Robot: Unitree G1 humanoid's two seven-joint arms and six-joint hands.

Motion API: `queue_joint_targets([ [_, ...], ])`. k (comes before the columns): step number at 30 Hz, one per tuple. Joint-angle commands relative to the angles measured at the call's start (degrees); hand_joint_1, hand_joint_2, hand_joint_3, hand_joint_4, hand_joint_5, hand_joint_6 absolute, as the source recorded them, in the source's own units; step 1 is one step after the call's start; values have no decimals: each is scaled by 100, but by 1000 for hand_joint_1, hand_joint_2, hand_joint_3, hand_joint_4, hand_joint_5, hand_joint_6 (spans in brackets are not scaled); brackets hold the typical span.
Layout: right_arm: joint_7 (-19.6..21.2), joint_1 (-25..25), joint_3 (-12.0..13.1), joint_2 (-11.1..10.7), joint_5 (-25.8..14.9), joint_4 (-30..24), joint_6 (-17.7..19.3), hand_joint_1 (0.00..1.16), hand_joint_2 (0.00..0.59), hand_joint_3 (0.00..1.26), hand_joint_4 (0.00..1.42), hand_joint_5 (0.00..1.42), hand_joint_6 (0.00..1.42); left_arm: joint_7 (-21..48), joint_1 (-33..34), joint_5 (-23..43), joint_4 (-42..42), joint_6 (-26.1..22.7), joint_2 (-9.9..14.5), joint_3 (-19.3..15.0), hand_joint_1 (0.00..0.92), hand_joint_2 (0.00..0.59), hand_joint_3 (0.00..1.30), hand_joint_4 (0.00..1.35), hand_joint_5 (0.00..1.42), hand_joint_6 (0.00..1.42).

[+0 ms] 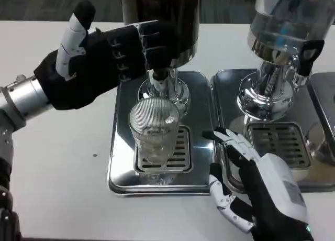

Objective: Grasp the cup under the faucet to collect the drink, then remove the cup.

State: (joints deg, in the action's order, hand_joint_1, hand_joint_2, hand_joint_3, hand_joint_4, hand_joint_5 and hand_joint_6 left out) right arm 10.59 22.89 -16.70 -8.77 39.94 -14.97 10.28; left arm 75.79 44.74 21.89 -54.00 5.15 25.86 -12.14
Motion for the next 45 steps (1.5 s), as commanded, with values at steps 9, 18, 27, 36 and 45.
queue_joint_targets([
  [9, 57, -23, 13, 10, -139, 76, -33, 510, 586, 219, 109, 75, 197, 14, 78, -178, 40, 149, -32, 156, 0, 100, 240, 135, 152, 57],
  [18, 20, -57, 34, -6, -222, 125, -36, 504, 586, 211, 109, 75, 201, 26, -64, -191, 178, 356, -56, 244, 0, 100, 241, 134, 153, 58],
  [27, 21, -58, 36, -7, -245, 143, -32, 506, 586, 210, 109, 83, 198, -166, -242, -352, 459, 988, -28, 287, 0, 101, 233, 126, 144, 58],
  [36, 13, -77, 21, -15, -224, 137, -36, 507, 586, 210, 109, 77, 197, -264, -376, -451, 526, 1368, 46, 371, 0, 99, 232, 123, 140, 58],
  [45, -17, -93, 43, -42, -253, 109, -51, 508, 586, 210, 112, 75, 197, -272, -582, -517, 787, 1687, 34, 514, 0, 103, 232, 123, 139, 58],
])
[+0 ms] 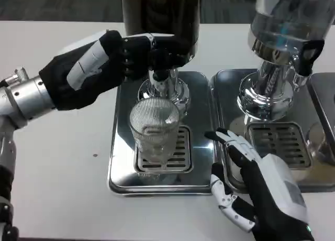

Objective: Grasp the cup under the faucet to collect the drink, then remove the cup.

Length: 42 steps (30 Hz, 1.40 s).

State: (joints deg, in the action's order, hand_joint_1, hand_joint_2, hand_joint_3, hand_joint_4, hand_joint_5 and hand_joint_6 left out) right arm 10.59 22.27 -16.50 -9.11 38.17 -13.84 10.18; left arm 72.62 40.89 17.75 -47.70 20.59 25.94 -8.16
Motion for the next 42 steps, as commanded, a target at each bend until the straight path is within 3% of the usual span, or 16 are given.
queue_joint_targets([
  [1, -14, -35, 23, -13, -71, -8, -43, 508, 586, 210, 114, 75, 197, 49, -226, -109, 188, 166, 19, 139, 0, 103, 232, 123, 139, 58],
  [42, -80, -59, 36, -83, -175, -20, -96, 489, 586, 210, 122, 86, 197, -611, -710, -525, 662, 2115, 257, 774, 0, 101, 209, 103, 127, 74],
])
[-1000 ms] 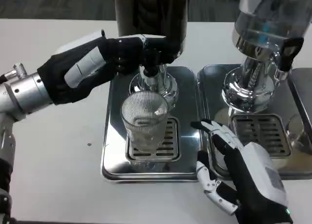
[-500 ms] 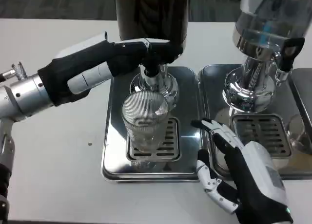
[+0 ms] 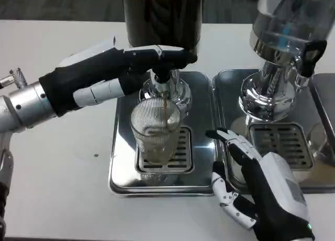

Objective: Grasp the cup under the faucet to collect the drink, then remove the cup.

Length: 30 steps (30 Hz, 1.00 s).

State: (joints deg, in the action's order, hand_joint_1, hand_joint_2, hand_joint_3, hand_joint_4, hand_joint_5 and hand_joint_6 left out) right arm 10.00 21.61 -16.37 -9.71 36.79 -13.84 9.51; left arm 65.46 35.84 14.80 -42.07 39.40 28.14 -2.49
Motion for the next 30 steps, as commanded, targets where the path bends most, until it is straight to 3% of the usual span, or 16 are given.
queue_joint_targets([
  [1, -26, 7, 23, -22, -39, -24, -34, 489, 586, 210, 123, 86, 197, 82, -219, -227, 109, 263, 46, 222, 0, 101, 209, 102, 127, 74],
  [30, -124, -41, 93, -21, -170, -65, -29, 471, 586, 219, 135, 97, 209, -476, -333, -503, 168, 954, 241, 571, 0, 100, 207, 99, 118, 74],
])
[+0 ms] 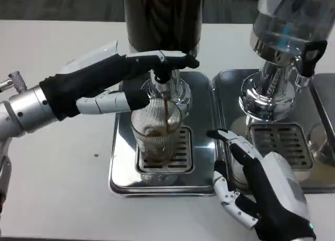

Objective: Grasp the cup under the faucet to collect the drink, then remove the cup.

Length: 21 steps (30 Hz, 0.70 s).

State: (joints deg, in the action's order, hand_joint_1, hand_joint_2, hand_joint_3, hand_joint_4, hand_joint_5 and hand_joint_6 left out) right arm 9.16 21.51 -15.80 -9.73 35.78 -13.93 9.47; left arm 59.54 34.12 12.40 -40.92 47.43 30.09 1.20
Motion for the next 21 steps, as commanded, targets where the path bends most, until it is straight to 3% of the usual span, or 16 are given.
queue_joint_targets([
  [1, -35, -33, 35, -16, -72, -55, -15, 470, 586, 219, 136, 97, 210, 101, -163, -256, 47, 149, 45, 210, 0, 100, 206, 99, 117, 74],
  [5, -53, -39, 48, -15, -110, -73, -11, 469, 585, 219, 139, 97, 211, 54, -163, -273, 27, 182, 50, 234, 0, 100, 202, 99, 116, 74],
  [8, -107, -93, 74, -61, -354, 21, 179, 471, 567, 188, 141, 107, 212, 12, -160, -273, 27, 197, 52, 239, 0, 100, 200, 99, 115, 74],
  [11, -31, -91, 107, -43, -544, 61, 372, 523, 502, 130, 129, 131, 227, -20, -160, -271, 28, 206, 59, 245, 0, 100, 200, 99, 114, 74],
  [15, -352, -207, 97, -85, -793, 28, 314, 628, 409, 42, 80, 133, 246, -57, -158, -289, 41, 251, 74, 262, 0, 100, 199, 99, 113, 74],
  [21, -695, -448, 78, -54, -1063, 155, 261, 643, 366, 15, 54, 113, 247, -134, -155, -314, 68, 323, 114, 289, 0, 100, 199, 99, 113, 74],
])
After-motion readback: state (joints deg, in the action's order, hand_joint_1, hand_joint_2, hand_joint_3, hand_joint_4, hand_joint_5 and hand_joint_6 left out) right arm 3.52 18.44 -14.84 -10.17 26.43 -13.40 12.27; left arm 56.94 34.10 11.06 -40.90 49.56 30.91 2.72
